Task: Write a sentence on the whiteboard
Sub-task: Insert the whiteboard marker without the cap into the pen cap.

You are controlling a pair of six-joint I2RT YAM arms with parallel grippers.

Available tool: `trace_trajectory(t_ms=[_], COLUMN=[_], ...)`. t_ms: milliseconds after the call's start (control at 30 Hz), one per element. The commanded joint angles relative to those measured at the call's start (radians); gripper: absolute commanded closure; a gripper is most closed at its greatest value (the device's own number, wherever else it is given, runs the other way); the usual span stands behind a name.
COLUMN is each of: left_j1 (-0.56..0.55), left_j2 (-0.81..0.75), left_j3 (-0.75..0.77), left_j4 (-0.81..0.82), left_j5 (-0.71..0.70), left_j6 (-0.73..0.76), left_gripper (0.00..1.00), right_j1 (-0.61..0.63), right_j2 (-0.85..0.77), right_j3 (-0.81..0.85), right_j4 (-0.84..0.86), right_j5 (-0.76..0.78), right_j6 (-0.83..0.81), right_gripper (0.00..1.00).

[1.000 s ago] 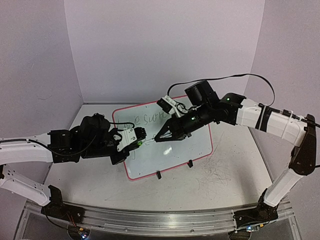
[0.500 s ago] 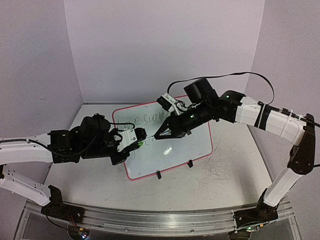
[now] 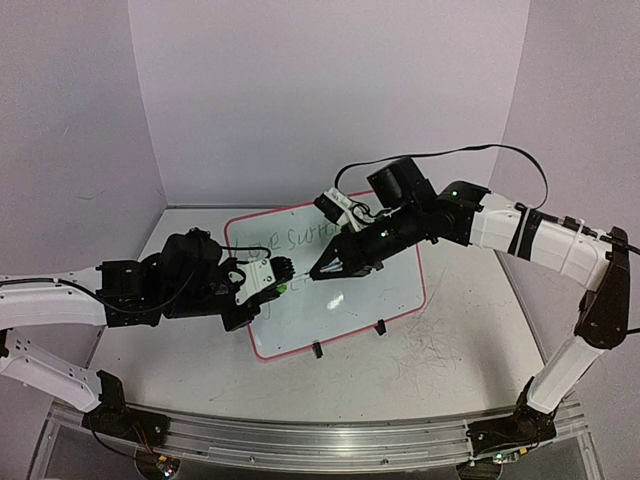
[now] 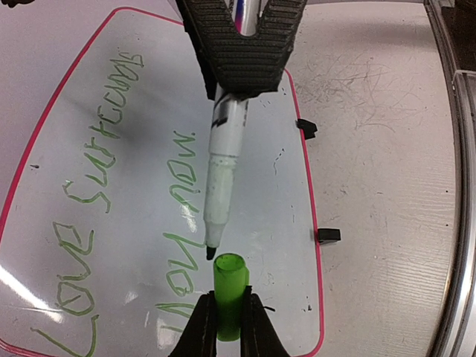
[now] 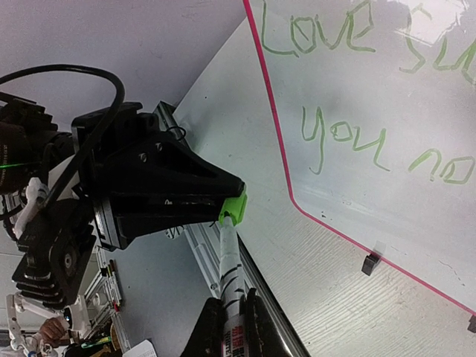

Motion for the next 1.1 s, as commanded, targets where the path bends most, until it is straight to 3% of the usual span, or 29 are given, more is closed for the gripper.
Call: trace_trajectory(t_ms=[0,1067], left_j1=[-0.005,-0.013], left_j2=[0.007,0.024], left_j3=[-0.001,0.018], left_j4=[0.042,0.044], left_j5=[-0.005,-0.011], left_j6=[-0.003,0.001], left_gripper=[1.00,1.00], right_j1=[-0.005,-0.004], right_j2=[-0.002,0.077], right_j3=[0.009,0.053], right_j4=[0.004,-0.037], right_j5=[0.008,-0.014], right_j6=[-0.024,-0.022], right_gripper=[1.00,1.00])
